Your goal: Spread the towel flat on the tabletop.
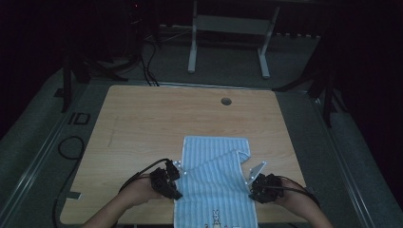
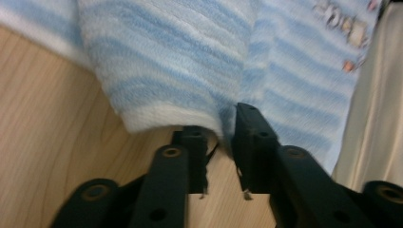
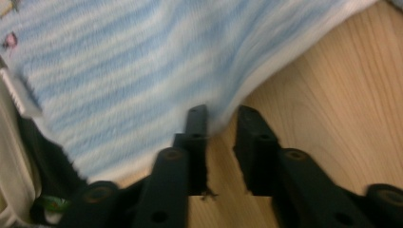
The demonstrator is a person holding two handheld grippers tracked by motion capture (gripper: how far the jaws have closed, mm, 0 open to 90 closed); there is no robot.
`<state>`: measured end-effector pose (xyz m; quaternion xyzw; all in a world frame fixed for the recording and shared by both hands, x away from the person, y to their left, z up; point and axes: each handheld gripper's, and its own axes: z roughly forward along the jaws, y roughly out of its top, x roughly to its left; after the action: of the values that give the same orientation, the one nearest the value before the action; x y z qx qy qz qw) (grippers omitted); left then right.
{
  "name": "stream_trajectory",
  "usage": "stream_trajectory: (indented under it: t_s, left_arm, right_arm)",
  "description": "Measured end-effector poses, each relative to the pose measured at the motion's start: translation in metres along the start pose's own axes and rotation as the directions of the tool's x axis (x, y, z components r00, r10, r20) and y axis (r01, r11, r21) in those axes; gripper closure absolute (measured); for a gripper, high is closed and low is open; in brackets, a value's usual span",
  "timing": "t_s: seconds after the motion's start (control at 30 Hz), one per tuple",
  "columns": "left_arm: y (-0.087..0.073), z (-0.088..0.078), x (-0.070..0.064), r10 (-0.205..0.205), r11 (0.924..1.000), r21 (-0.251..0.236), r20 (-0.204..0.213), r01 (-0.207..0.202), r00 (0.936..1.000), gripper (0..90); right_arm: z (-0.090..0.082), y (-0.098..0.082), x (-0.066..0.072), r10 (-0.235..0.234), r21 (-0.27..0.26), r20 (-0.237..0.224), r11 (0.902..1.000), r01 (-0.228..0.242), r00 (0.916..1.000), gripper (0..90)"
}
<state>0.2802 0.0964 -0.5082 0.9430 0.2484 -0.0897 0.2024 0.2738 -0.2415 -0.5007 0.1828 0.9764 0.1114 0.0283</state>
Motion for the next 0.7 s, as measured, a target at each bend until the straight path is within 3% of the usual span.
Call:
stream_trajectory:
  t_s: [0.07, 0.13, 0.23, 0.27, 0.33, 0.43, 0.47, 0.5, 0.57, 0.6, 0.7]
  left_arm:
    - [-0.003, -0.012, 0.008, -0.026, 0.999, -0.038, -0.031, 0.024, 0.9992, 72.3]
    - [-0.001, -0.024, 0.017, -0.042, 0.9965, -0.076, -0.076, 0.036, 0.9962, 72.3]
    - [0.012, -0.034, 0.029, -0.044, 0.9949, -0.096, -0.119, 0.032, 0.9919, 72.4]
    - [0.022, -0.035, 0.036, -0.044, 0.9946, -0.099, -0.142, 0.03, 0.9889, 72.5]
    - [0.035, -0.033, 0.043, -0.031, 0.9948, -0.101, -0.163, 0.014, 0.9862, 73.5]
    - [0.06, -0.026, 0.058, -0.03, 0.996, -0.087, -0.152, 0.017, 0.9879, 73.5]
    - [0.075, -0.024, 0.064, -0.018, 0.9978, -0.066, -0.196, 0.005, 0.9804, 73.5]
    - [0.075, -0.024, 0.064, -0.018, 0.9978, -0.066, -0.196, 0.005, 0.9804, 73.5]
    - [0.097, -0.015, 0.079, -0.011, 0.9972, -0.074, -0.22, -0.006, 0.9754, 73.4]
    - [0.101, -0.011, 0.083, -0.03, 0.9974, -0.07, -0.209, 0.016, 0.9774, 73.4]
    - [0.114, 0.007, 0.094, -0.035, 0.9988, -0.04, -0.204, 0.027, 0.9783, 73.4]
  right_arm:
    - [-0.007, -0.002, -0.003, 0.007, -0.014, 0.02, 0.9999, -0.007, 0.9998, 70.2]
    - [-0.022, -0.001, -0.011, 0.033, -0.066, 0.06, 0.9974, -0.029, 0.9976, 69.6]
    - [-0.038, 0.011, -0.021, 0.037, -0.12, 0.11, 0.9925, -0.024, 0.9932, 83.0]
    - [-0.04, 0.016, -0.023, 0.036, -0.127, 0.113, 0.9917, -0.021, 0.9929, 84.7]
    - [-0.035, 0.032, -0.026, 0.004, -0.12, 0.096, 0.9928, 0.007, 0.9954, 89.3]
    - [-0.017, 0.05, -0.024, -0.039, -0.084, 0.063, 0.9955, 0.044, 0.9973, 89.4]
    - [-0.012, 0.053, -0.023, -0.047, -0.071, 0.058, 0.9961, 0.051, 0.9972, 89.4]
    - [-0.002, 0.057, -0.021, -0.062, -0.053, 0.039, 0.9965, 0.064, 0.9973, 89.5]
    - [0.008, 0.058, -0.018, -0.069, -0.035, 0.025, 0.9969, 0.07, 0.9973, 89.4]
    - [0.012, 0.058, -0.017, -0.071, -0.03, 0.018, 0.997, 0.072, 0.9973, 89.4]
    - [0.018, 0.054, -0.011, -0.077, -0.015, 0.016, 0.9969, 0.077, 0.9969, 89.4]
